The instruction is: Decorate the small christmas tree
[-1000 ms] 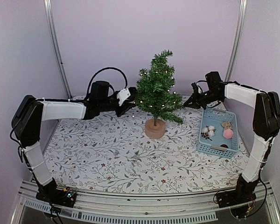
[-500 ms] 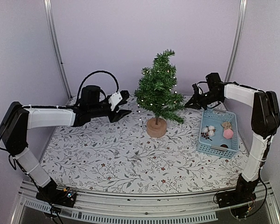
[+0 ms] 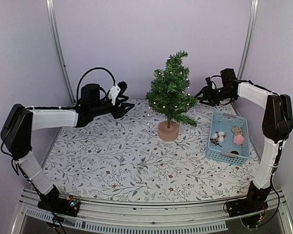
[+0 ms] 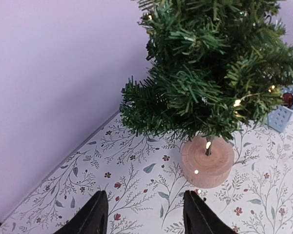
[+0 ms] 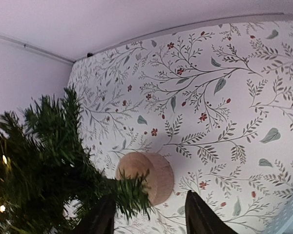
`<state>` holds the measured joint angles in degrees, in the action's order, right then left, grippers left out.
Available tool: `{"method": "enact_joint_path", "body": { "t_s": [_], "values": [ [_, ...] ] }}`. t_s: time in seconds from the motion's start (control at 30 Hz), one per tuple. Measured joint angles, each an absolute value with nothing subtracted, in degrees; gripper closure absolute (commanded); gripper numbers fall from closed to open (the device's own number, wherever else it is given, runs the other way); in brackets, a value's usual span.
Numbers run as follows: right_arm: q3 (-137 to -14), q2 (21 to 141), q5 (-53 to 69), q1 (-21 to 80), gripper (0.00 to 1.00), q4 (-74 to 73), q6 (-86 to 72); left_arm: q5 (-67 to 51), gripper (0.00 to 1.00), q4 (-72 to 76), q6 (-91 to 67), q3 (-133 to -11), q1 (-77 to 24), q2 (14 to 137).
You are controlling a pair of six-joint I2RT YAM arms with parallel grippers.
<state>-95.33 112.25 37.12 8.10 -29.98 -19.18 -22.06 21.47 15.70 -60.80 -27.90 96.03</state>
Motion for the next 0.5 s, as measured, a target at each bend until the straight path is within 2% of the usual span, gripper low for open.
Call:
{"method": "enact_joint_path", "body": {
  "t_s": [0.07,0.27,0.37,0.5],
  "values": [
    [-95.29,112.16,37.32,8.05,0.32,-29.54,-19.2,-22.35,0.45,22.06,12.67,-62.02,-27.68,97.49],
    [-88.95,107.66,36.99,7.42,0.26,-29.45,-20.97,-22.7,0.48,21.58,2.17,-68.36,-26.48,103.77],
    [-81.34,100.88,37.01,6.66,0.27,-28.97,-23.49,-22.63,0.48,21.65,-2.0,-69.38,-26.2,105.23],
    [-68.27,91.0,38.3,6.39,0.32,-23.62,-29.67,-22.24,0.47,22.35,-5.69,-68.88,-26.15,105.3]
  ]
}}
